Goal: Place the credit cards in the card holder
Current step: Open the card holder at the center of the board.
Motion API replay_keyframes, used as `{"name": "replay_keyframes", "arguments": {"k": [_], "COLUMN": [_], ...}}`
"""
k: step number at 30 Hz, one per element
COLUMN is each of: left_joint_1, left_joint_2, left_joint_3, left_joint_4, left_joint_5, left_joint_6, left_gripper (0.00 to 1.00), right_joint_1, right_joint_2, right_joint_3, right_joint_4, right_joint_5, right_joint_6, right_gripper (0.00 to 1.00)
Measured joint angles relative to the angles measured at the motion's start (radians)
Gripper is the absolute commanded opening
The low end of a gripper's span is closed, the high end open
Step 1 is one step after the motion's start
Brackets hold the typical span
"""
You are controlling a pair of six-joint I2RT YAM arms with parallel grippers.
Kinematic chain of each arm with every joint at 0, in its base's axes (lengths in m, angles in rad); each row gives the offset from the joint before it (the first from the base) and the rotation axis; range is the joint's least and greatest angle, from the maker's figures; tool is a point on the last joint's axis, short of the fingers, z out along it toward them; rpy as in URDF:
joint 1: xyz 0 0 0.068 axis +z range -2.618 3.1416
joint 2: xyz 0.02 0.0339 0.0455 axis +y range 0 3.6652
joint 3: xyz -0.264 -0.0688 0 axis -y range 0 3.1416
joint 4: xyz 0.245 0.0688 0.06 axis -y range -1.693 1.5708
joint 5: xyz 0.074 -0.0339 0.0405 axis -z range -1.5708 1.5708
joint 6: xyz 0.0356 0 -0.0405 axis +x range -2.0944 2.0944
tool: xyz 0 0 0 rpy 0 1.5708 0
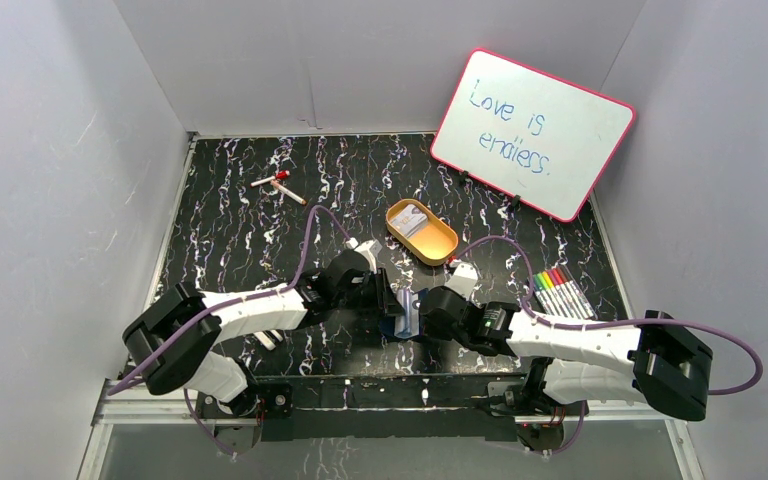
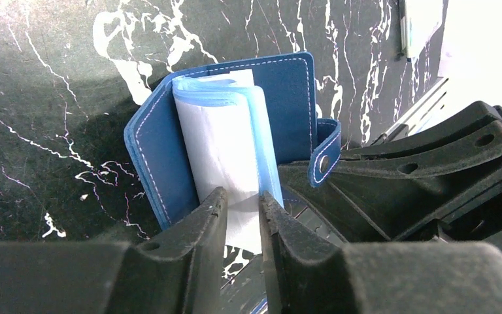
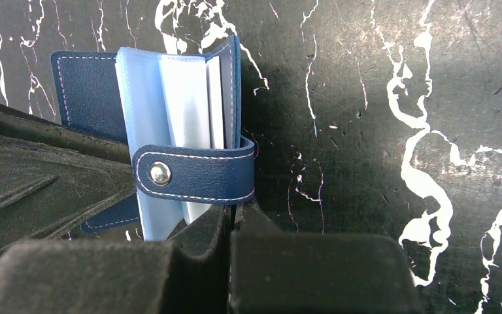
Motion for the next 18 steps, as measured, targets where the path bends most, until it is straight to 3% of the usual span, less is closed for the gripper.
{"name": "replay_keyframes", "arguments": {"k": [5, 12, 18], "left_joint_1": [0.0, 0.0, 0.0], "left_joint_2": [0.0, 0.0, 0.0], "left_joint_3": [0.0, 0.0, 0.0], "left_joint_4": [-0.005, -0.027, -0.037], "left_joint_5": [0.0, -0.011, -0.015], "left_joint_6": [0.005, 0.018, 0.028], "left_gripper": [0.34, 0.34, 0.16], "right_joint_1": [0.0, 0.0, -0.002], "right_joint_2": [-0.005, -0.011, -0.011], "right_joint_3": [0.0, -0.012, -0.014], "right_joint_4": [0.0, 0.002, 0.002], "right_joint_5": [0.0, 0.001, 0.001], "right_joint_6": [0.0, 0.0, 0.0], "right_gripper": [0.0, 0.0, 0.0]}}
